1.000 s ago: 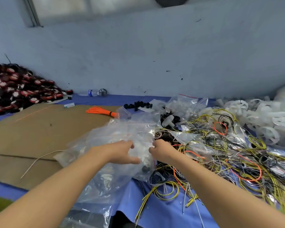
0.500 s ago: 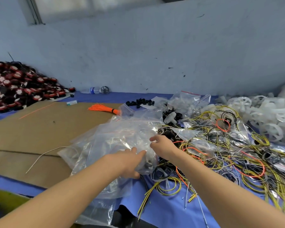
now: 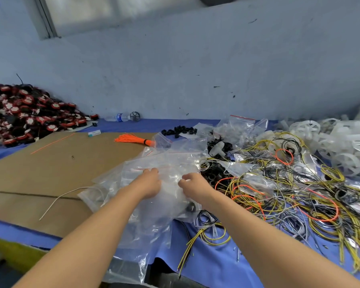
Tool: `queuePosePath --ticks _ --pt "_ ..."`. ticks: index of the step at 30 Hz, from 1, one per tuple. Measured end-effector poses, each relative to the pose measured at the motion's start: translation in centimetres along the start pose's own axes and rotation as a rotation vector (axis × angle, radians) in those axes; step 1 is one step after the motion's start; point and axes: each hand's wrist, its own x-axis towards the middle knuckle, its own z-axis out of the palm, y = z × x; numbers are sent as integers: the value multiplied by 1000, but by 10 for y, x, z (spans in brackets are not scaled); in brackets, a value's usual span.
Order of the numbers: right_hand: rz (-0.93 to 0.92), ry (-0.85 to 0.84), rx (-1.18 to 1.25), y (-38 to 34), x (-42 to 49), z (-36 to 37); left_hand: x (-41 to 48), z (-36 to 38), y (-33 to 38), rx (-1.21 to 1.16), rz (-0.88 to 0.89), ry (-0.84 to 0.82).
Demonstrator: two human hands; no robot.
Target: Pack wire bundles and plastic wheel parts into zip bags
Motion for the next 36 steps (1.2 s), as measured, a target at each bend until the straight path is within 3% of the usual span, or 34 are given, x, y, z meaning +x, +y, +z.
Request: queuePosePath --ticks 5,9,12,14,18,20,22,25,29,33,36 --pt "59 -7 253 -11 11 43 -6 0 -20 -113 37 22" --pt "-17 41 210 -20 7 53 -11 -3 -27 -202 57 54" --pt "-191 176 166 -34 -5 32 -13 -18 -15 -532 19 204" --pt "-357 332 -2 -50 -14 4 -17 -36 9 -869 -6 198" --pt "-906 673 -556 -82 -45 -77 -21 -79 75 -1561 266 -203" --pt "-1161 747 -873 -83 -68 -118 -21 -93 100 -1830 383 -279" --pt "-1236 704 -1146 -68 -87 -156 -19 -95 120 -1973 446 -363" --pt "-1179 603 -1355 -26 -111 -204 -19 -77 153 -1751 471 -522" --pt "-1050 556 -1350 51 -143 -249 -22 -15 211 -1249 446 -432" --pt "-970 514 -1386 134 -179 -274 -38 56 270 -1202 321 -538" --pt "-969 393 -1475 186 -207 -289 -49 103 305 -1075 293 -650"
